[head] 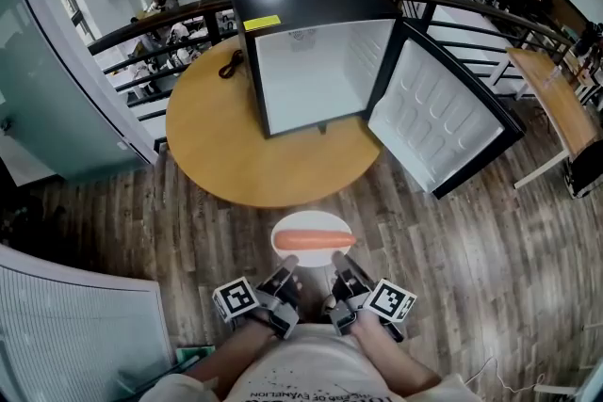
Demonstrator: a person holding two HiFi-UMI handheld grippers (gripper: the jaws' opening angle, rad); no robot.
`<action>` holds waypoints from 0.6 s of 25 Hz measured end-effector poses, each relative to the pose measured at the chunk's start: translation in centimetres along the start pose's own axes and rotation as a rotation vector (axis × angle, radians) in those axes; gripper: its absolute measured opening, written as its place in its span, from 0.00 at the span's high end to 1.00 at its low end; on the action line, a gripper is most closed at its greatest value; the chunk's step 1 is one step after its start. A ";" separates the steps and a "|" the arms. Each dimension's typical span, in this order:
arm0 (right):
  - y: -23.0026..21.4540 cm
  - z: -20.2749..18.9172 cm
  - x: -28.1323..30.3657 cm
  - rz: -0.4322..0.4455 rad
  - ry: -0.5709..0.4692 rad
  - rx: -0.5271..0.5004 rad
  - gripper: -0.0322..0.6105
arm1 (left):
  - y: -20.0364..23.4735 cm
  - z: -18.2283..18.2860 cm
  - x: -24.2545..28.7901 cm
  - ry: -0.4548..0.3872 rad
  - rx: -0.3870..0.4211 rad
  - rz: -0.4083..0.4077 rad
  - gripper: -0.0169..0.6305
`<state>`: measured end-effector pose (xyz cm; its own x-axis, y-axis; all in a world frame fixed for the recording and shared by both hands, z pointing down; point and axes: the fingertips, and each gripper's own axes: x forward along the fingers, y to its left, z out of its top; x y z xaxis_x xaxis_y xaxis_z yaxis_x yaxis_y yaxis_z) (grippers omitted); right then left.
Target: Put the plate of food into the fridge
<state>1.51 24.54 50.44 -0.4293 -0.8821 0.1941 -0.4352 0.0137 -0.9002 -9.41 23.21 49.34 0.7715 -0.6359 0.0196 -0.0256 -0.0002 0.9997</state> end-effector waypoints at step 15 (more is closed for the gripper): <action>1.6 -2.8 2.7 -0.005 -0.041 0.013 0.88 | 0.4 3.6 -2.0 0.060 0.016 -0.004 0.92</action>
<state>-2.61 23.46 50.59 -0.3941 -0.9009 0.1821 -0.4267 0.0039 -0.9044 -13.24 21.70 49.67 0.8083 -0.5886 0.0171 -0.0321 -0.0151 0.9994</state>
